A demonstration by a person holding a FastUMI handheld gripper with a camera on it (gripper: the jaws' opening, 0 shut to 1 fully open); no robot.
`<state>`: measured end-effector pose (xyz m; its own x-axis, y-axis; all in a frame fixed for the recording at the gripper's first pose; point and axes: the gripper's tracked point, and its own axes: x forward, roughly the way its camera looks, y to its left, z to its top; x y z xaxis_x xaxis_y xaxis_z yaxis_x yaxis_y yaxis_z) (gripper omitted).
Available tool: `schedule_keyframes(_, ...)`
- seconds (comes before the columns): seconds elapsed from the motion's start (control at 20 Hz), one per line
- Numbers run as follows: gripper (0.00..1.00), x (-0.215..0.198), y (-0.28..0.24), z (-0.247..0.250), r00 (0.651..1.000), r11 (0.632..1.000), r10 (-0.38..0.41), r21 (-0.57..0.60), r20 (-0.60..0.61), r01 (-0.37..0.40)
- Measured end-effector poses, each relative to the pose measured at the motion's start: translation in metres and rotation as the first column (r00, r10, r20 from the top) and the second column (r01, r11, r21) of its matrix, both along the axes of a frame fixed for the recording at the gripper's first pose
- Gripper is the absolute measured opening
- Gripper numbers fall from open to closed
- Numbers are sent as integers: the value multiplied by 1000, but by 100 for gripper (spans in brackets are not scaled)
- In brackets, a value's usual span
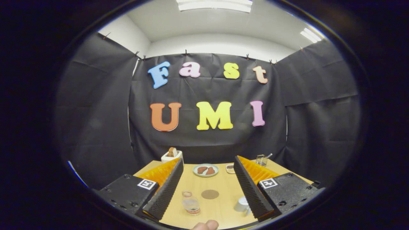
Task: Take the bottle from table, then pour the juice into the cup, finally place the bottle on the coaster
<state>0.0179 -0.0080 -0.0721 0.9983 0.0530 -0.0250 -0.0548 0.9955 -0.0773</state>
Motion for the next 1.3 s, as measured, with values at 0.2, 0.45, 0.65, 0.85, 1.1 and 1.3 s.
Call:
schedule_keyframes(0.2, 100, 7, 5, -36, 999, 999, 21, -39, -28, -22)
schedule_keyframes(0.45, 100, 20, 20, -91, 996, 998, 42, -53, -77, -46)
schedule_keyframes(0.65, 100, 27, 29, -128, 994, 996, 65, -50, -93, -70)
schedule_keyframes(0.85, 100, 29, 39, -156, 991, 995, 85, -34, -100, -89)
schedule_keyframes(1.1, 100, 33, 56, -200, 986, 995, 95, 4, -139, -95)
schedule_keyframes(1.3, 100, 36, 59, -230, 986, 997, 72, -9, -154, -74)
